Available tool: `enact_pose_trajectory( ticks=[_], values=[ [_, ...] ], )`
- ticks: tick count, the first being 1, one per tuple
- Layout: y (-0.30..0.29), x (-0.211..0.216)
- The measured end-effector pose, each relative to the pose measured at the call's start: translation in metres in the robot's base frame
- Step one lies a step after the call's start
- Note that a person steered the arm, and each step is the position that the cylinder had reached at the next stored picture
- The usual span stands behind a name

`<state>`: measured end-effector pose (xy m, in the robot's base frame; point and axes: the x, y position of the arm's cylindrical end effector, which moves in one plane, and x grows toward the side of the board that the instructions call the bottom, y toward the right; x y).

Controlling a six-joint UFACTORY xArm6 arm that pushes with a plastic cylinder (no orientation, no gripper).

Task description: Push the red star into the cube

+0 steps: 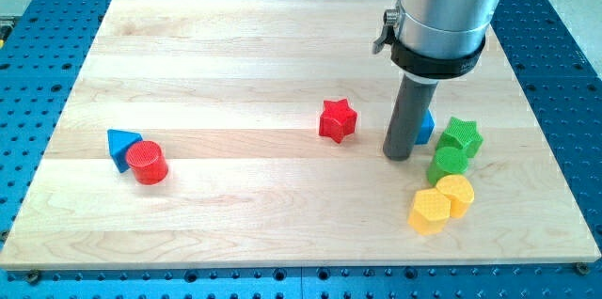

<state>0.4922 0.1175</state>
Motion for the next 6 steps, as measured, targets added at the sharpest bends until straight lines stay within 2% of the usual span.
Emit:
enact_pose_trajectory(
  ticks=[1,2,3,4,6],
  values=[
    [0.000,-0.001],
    [-0.034,0.034],
    [-0.077,0.031],
    [-0.106,0.005],
    [-0.110,-0.041]
  ],
)
